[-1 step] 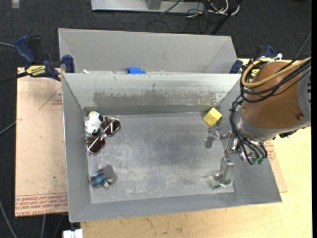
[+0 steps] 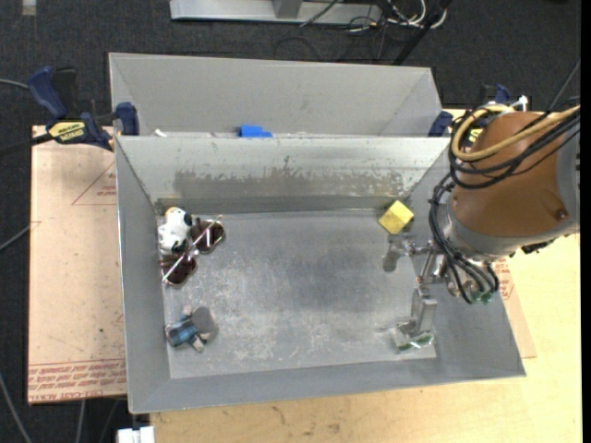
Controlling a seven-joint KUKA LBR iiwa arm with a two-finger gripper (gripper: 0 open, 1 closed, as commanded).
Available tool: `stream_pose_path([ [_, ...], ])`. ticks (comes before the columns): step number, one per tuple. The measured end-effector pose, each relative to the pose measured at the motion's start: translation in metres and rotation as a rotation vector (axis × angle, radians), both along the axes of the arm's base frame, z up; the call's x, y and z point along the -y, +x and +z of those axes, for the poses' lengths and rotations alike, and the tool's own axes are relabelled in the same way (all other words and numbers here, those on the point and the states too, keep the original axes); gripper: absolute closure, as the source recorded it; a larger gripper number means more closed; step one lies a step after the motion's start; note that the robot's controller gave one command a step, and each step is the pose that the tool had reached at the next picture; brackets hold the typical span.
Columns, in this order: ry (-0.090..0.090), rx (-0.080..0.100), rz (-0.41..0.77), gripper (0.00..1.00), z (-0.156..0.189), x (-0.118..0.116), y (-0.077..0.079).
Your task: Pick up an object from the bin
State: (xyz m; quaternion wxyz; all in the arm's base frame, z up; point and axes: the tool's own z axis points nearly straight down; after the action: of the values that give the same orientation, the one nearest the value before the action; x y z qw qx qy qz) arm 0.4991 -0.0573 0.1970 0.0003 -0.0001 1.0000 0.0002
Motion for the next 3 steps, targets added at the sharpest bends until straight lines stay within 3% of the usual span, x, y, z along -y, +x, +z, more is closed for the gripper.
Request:
stream_pose_path([
  [1, -0.001, 0.008, 0.217, 0.0, -0.051, 0.029, 0.0],
  [2, 0.002, 0.0, 0.531, 0.0, -0.064, 0.075, 0.002],
  [3, -0.001, 0.002, 0.538, 0.0, -0.057, 0.097, 0.004],
])
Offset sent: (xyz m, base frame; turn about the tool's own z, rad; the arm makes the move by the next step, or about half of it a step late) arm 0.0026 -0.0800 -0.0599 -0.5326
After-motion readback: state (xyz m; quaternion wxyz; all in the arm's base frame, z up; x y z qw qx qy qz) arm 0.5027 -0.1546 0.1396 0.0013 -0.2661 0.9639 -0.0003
